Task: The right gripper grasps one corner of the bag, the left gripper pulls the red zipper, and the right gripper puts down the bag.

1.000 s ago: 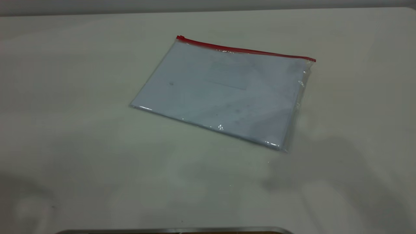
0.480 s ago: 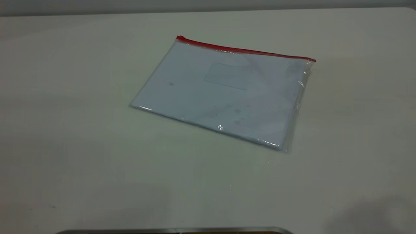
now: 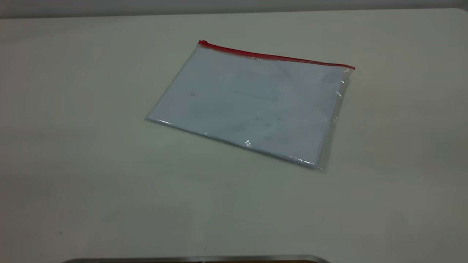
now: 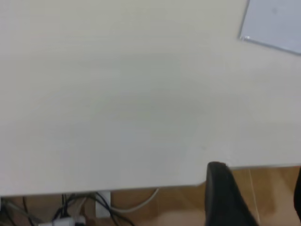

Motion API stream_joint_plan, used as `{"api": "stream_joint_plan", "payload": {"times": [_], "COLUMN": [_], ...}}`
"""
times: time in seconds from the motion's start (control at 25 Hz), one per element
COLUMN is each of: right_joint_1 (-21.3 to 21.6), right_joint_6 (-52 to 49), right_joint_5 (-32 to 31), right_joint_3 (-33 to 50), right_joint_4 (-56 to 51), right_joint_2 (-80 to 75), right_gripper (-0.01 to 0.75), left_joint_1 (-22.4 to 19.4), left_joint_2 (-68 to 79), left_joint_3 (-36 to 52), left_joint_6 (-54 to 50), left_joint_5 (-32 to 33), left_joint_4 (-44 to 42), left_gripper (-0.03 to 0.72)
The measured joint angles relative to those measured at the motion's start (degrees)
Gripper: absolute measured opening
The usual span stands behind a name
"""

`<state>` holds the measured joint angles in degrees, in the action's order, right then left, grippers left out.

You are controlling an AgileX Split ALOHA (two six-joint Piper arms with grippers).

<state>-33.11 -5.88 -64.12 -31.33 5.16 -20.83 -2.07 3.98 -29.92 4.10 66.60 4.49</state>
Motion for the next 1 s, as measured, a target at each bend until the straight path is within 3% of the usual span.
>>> {"api": "stream_joint_plan", "payload": {"times": [0.24,0.76,0.84,1.0], "right_joint_1": [0.00,0.26,4.31,24.61], "right_joint_6": [7.70,8.60,8.60,8.60], "right_joint_5": [0.33,0.33,0.33,0.33], "right_joint_3": [3.87,4.08,4.13,4.13], "right_joint_4": [-4.60,-5.16,-6.05,-7.40], "right_joint_2": [2.18,3.52,4.85,8.04], "right_gripper": [0.477,0.478,0.478,0.478], "left_joint_1": [0.00,0.00,0.00,0.00], "left_joint_2": [-1.21,-1.45,-1.45,-1.45], "left_joint_3": [0.00,1.96,1.96,1.96], "left_joint_6": [1.76,1.87,1.87,1.87], "left_joint_5": [0.00,-1.13,-1.13,-1.19], "left_joint_4": [-0.43,-0.74,-0.74,-0.69], "left_gripper": [0.426,0.426,0.426,0.426]}}
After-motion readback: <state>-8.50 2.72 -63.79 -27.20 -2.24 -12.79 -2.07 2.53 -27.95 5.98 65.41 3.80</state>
